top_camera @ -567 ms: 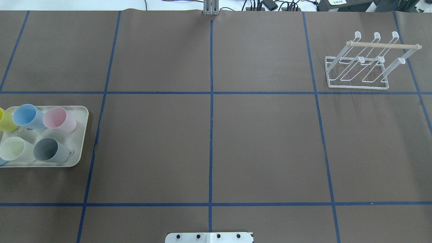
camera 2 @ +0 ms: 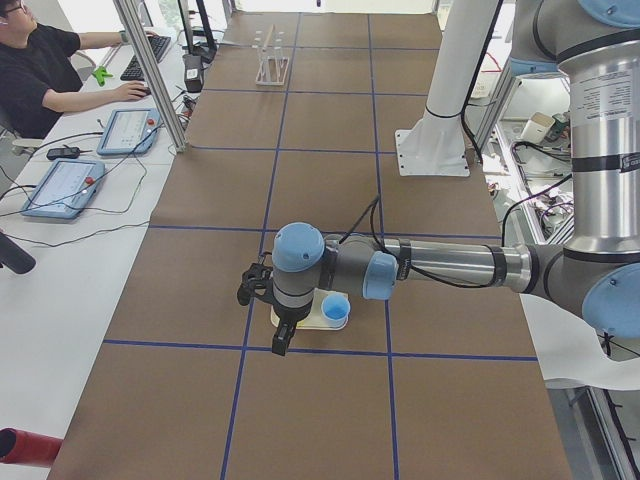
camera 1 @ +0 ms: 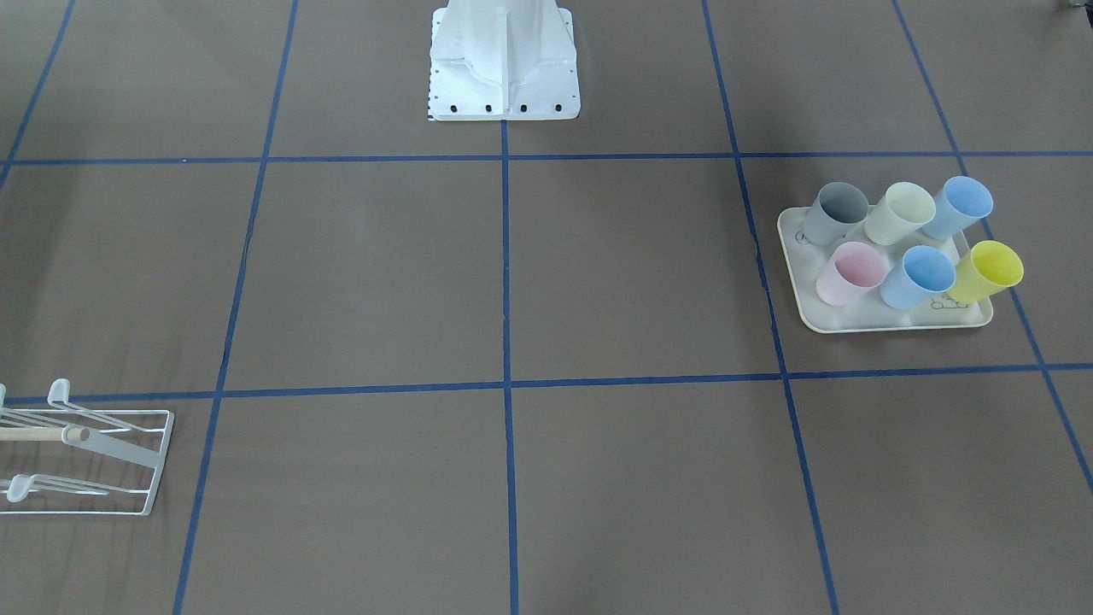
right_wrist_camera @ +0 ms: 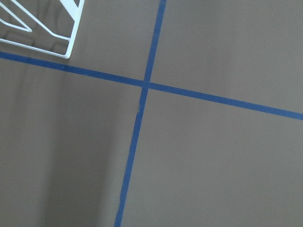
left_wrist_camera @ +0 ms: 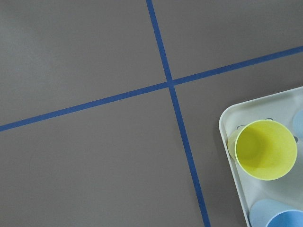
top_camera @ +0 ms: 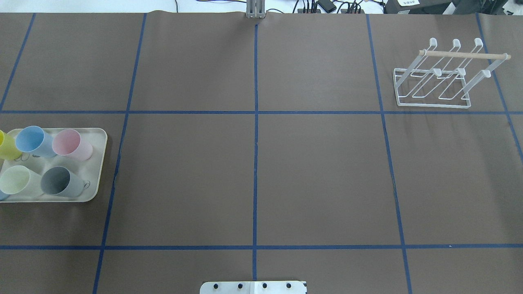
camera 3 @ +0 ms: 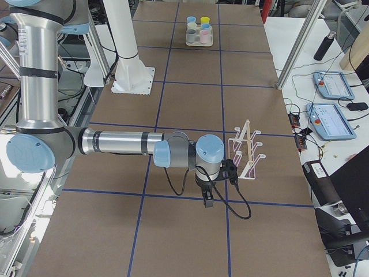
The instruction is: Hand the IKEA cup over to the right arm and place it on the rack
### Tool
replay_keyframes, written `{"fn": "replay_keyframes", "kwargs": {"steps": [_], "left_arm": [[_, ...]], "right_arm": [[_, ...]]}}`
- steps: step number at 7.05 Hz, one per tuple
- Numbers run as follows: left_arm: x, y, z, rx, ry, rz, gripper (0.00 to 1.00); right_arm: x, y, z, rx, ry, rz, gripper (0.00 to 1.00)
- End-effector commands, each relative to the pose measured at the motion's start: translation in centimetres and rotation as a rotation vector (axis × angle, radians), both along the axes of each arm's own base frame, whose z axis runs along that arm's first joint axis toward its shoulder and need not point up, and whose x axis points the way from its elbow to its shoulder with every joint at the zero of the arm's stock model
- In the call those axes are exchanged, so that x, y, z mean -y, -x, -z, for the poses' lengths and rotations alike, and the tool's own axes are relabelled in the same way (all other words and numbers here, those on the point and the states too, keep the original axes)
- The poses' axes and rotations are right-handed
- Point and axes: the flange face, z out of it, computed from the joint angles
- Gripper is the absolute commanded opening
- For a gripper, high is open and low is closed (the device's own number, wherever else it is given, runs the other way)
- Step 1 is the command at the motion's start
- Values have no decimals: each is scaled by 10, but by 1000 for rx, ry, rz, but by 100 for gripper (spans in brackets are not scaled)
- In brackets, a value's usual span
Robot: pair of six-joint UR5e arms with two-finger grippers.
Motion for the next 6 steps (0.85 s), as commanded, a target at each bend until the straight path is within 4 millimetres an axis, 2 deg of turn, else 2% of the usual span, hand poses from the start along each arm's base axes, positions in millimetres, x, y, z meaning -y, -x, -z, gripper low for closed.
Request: {"fn": "replay_keyframes", "kwargs": {"steps": [1,2,3,4,5,6], "left_arm": [[8,0,13,-1,-26,3,100],[12,0,18,-6,-36,8,100],[26,1,30,-1,-65,8,100],[52,5,54,45,-153,18,100],[60,7,58,81,-171,32,100],[77,6,60,76,-192,26,100]], "right_arm": [[17,15,20,15,-92,31,100],[20,22,26,18,-136,35,100],[22,24,35,23,-162,30,100],[19,29,42,87,-180,36,100],[20,43,56,147,-190,45,100],[20,60,80,172,-220,42,100]]}}
